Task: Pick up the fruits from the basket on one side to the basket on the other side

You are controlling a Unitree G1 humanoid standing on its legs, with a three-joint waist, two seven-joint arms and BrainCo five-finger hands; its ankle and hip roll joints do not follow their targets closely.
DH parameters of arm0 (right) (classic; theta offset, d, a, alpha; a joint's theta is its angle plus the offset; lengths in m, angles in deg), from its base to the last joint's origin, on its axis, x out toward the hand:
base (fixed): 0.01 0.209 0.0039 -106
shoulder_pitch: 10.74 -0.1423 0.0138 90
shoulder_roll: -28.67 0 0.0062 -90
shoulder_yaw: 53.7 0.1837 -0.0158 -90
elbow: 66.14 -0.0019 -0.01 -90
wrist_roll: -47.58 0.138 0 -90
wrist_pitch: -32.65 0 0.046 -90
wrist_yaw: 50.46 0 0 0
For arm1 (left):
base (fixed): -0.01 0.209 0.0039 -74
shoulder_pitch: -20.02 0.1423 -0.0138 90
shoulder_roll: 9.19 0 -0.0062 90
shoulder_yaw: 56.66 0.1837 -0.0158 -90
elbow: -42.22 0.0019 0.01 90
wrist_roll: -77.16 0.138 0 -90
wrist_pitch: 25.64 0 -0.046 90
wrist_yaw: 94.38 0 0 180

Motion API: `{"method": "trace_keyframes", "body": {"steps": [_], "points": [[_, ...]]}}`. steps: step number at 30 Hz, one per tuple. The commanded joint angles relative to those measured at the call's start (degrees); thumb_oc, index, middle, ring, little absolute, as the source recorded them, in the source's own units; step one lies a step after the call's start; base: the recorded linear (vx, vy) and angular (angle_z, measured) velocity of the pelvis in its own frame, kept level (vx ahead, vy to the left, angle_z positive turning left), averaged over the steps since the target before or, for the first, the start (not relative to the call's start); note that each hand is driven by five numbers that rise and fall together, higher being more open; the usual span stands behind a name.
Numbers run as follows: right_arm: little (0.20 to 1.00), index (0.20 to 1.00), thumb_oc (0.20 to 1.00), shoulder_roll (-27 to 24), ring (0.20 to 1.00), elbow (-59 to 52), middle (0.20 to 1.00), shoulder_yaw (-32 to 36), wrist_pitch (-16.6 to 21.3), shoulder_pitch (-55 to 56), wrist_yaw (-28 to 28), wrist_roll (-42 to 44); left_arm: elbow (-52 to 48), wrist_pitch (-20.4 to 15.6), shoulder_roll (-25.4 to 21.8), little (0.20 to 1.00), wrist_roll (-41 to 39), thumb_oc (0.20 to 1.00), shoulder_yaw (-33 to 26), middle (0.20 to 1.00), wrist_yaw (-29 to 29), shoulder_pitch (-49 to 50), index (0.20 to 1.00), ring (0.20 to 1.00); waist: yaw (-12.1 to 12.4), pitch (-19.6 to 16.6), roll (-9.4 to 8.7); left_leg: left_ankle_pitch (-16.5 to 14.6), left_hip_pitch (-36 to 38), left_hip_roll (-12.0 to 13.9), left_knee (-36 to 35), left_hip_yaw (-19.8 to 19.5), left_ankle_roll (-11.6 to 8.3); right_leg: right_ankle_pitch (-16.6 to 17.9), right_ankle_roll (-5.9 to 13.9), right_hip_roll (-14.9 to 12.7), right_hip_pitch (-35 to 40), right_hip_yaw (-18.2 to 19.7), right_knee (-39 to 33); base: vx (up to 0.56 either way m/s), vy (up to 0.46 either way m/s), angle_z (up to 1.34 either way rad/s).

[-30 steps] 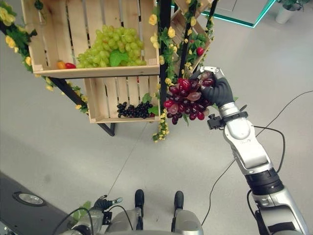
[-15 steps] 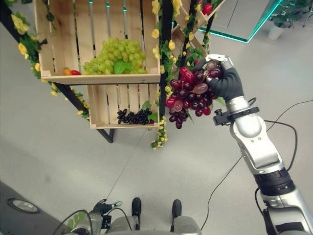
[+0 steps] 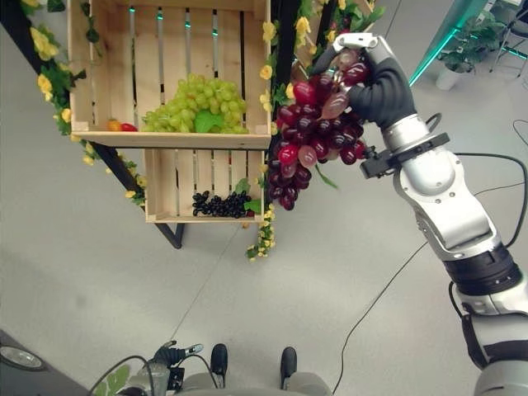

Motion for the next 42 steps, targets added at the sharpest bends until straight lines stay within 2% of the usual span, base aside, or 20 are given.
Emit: {"method": "trace_keyframes", "body": {"steps": [1, 9, 19, 27, 33, 42], "points": [[0.200, 0.200, 0.200, 2.00, 0.200, 1.03, 0.200, -0.01, 3.03, -7.68, -0.56, 2.01, 3.58, 0.06, -0.47, 1.000, -0.54, 1.000, 3.24, 1.000, -0.04, -0.33, 1.000, 1.000, 3.10, -0.70, -1.84, -7.86, 2.48, 0.59, 1.69, 0.05, -0.77, -1.40, 5.32, -3.50, -2.02, 2.96, 0.21, 0.00, 0.000, 0.00], [0.200, 0.200, 0.200, 8.15, 0.200, -3.14, 0.200, -0.97, 2.19, -4.72, 1.45, -0.52, 3.16, 0.44, -0.39, 1.000, 0.20, 1.000, 2.65, 1.000, -0.36, 0.08, 1.000, 1.000, 3.91, -1.00, -2.01, -8.38, 3.12, 0.47, 1.89, -0.46, -0.56, -2.11, 5.16, -3.65, -0.80, 2.47, 0.21, 0.00, 0.000, 0.00], [0.200, 0.200, 0.200, 14.94, 0.200, 1.54, 0.200, -6.91, 0.66, -9.70, 1.10, -0.89, 2.90, 0.77, -0.67, 1.000, 0.82, 1.000, 3.51, 1.000, -0.80, -0.05, 1.000, 1.000, 5.77, -0.80, -2.45, -8.32, 3.36, 0.49, 1.85, -1.05, -0.50, -2.29, 5.02, -3.81, -0.10, 1.71, 0.21, 0.00, 0.001, 0.02], [0.200, 0.200, 0.200, 15.46, 0.200, 7.52, 0.200, -10.24, -0.04, -15.88, -0.12, -0.71, 3.39, 0.69, -1.32, 1.000, -0.03, 1.000, 3.44, 1.000, -0.56, 0.11, 1.000, 1.000, 7.28, -0.33, -3.53, -8.13, 2.53, 0.27, 2.17, -1.83, -0.45, -2.06, 4.99, -4.08, -0.07, 0.85, 0.21, -0.01, -0.004, 0.07], [0.200, 0.200, 0.200, 13.62, 0.200, 14.85, 0.200, -13.48, -0.75, -24.02, -1.44, -0.08, 4.41, 0.43, -2.49, 1.000, -1.99, 1.000, 3.18, 1.000, -0.03, 0.30, 1.000, 1.000, 9.15, 0.49, -4.98, -7.66, 0.83, -0.43, 2.53, -2.97, -0.35, -1.68, 5.22, -4.69, -0.42, -0.51, 0.21, -0.01, 0.012, 0.11], [0.200, 0.200, 0.200, 11.21, 0.200, 22.84, 0.200, -17.50, -1.15, -32.50, -2.21, 0.70, 5.03, -0.11, -3.37, 1.000, -3.39, 1.000, 4.47, 1.000, 0.88, -0.48, 1.000, 1.000, 9.96, 1.55, -5.80, -6.95, -1.43, -0.87, 2.85, -4.04, -0.35, -1.28, 5.44, -5.23, -1.59, -1.40, 0.21, 0.00, 0.017, 0.16]]}}
